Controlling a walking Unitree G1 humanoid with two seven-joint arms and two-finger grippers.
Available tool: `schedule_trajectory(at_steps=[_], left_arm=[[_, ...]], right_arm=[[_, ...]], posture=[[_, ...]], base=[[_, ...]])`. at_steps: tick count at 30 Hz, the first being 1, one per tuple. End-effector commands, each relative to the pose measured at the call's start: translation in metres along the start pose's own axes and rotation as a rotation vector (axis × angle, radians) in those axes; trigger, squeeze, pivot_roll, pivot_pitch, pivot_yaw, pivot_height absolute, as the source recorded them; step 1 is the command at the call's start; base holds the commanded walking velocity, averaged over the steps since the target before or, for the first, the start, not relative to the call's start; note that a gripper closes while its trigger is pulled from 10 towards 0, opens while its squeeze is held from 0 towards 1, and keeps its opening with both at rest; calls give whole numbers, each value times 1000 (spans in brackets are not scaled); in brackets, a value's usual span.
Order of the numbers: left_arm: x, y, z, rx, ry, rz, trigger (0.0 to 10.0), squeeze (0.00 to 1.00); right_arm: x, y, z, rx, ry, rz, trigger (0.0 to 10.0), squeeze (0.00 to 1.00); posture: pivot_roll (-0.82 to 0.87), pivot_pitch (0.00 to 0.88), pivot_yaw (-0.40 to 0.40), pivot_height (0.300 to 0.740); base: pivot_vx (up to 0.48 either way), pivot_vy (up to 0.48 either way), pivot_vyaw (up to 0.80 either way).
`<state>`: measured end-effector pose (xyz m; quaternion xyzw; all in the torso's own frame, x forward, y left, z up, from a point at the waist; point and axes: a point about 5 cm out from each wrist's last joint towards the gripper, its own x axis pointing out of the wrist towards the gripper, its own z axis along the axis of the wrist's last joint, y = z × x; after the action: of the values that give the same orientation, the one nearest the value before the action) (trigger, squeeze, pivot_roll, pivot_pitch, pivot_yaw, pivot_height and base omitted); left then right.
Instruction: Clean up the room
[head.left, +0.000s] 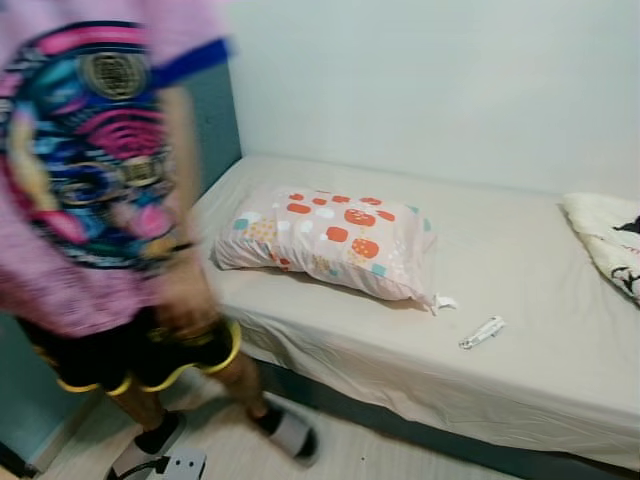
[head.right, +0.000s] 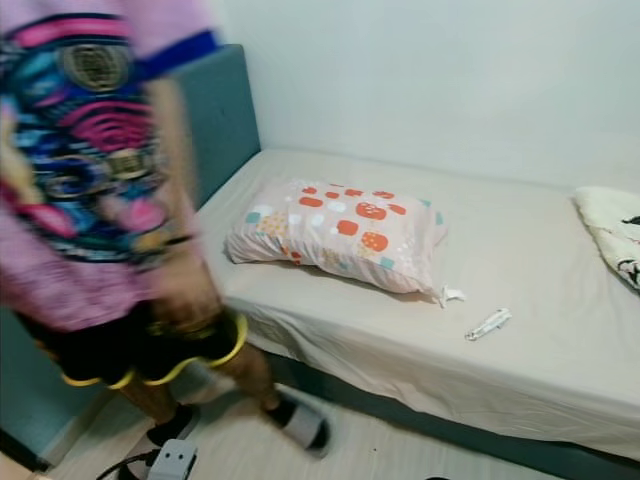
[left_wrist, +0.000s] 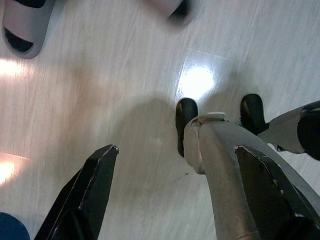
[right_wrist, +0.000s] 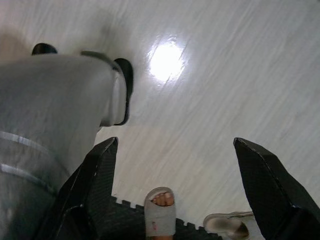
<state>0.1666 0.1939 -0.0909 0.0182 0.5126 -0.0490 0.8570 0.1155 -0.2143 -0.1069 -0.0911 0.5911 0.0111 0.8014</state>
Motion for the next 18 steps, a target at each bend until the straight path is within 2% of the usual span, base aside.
schedule_trajectory(at_steps=[1,11,18], left_arm=[[0,2,2,4,-4,-1,10000,0],[1,-2,4,18,-3,-14,10000,0],[1,-6,4,-1,-8,-23,10000,0]], right_arm=[[0,1,5,-2,-11,3,10000,0],[0,2,5,-16,-12,-1,10000,0],[0,4,-2,-34,4,7,10000,0]], posture=[[-59,0,-9,740],[-68,0,-1,740],[-65,0,-11,740]], base=[[0,-300,0],[0,-327,0],[0,-380,0]])
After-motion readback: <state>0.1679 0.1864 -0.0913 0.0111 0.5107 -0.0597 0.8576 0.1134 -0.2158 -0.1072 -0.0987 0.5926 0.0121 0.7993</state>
